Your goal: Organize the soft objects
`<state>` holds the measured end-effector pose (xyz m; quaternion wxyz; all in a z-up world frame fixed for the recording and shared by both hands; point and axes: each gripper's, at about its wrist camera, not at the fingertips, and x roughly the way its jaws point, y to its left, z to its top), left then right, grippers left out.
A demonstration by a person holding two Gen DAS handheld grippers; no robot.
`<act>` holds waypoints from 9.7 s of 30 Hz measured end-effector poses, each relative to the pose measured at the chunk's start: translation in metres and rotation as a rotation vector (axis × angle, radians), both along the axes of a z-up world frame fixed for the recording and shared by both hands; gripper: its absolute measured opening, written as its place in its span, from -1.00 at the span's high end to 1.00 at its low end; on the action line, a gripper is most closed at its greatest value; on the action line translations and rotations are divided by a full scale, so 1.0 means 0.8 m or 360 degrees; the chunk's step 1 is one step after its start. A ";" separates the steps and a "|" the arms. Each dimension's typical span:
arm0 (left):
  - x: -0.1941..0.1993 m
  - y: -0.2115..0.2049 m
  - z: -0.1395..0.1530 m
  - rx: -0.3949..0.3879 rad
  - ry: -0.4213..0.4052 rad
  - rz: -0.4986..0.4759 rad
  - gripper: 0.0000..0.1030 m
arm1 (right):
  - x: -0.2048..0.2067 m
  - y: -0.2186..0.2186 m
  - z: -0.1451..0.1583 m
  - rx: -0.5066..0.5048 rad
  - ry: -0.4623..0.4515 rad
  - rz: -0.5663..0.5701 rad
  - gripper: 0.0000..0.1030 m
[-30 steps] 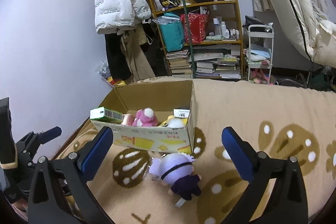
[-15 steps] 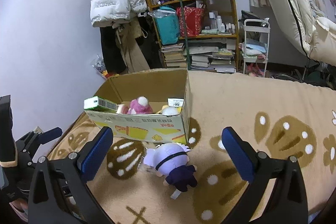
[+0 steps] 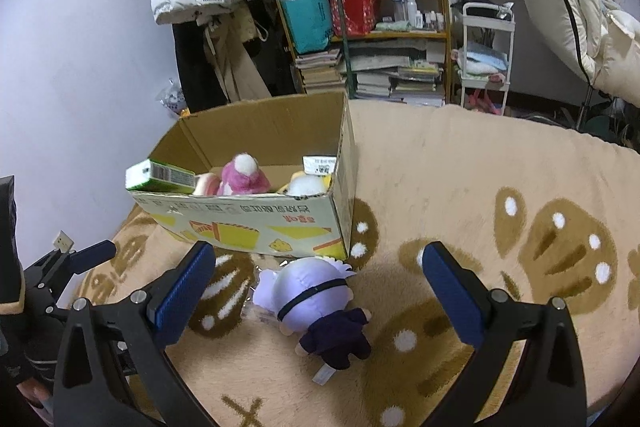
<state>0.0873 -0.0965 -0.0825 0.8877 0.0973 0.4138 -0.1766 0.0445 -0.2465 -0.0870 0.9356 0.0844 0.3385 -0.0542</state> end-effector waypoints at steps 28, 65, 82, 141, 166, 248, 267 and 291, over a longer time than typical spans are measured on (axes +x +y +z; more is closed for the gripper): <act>0.040 -0.030 -0.074 0.0080 0.0244 -0.0081 -0.89 | 0.069 -0.006 -0.094 0.0072 0.0463 0.0036 -0.88; 0.057 -0.090 -0.123 0.0009 0.0383 -0.0224 -0.88 | 0.063 -0.051 -0.101 0.0278 0.0520 -0.0106 -0.14; 0.049 -0.131 -0.148 0.0111 0.0305 -0.0210 -0.82 | 0.067 -0.048 -0.119 0.0338 0.0511 -0.0136 -0.17; -0.049 0.005 0.082 -0.0110 -0.0605 -0.0014 -0.11 | -0.035 0.033 0.072 0.0018 -0.0350 0.0209 -0.24; 0.050 -0.026 0.080 -0.0062 -0.0786 0.0034 -0.11 | 0.101 0.023 0.071 0.0038 -0.0357 0.0345 -0.27; -0.088 0.084 0.110 -0.0146 -0.0749 0.0211 -0.95 | -0.088 0.044 0.089 -0.0299 -0.0510 0.0069 -1.00; -0.076 0.078 0.092 -0.0130 -0.0673 0.0210 -0.95 | -0.078 0.036 0.072 -0.0291 -0.0456 0.0067 -1.00; -0.080 0.079 0.089 -0.0119 -0.0704 0.0227 -0.95 | -0.078 0.033 0.072 -0.0278 -0.0447 0.0073 -1.00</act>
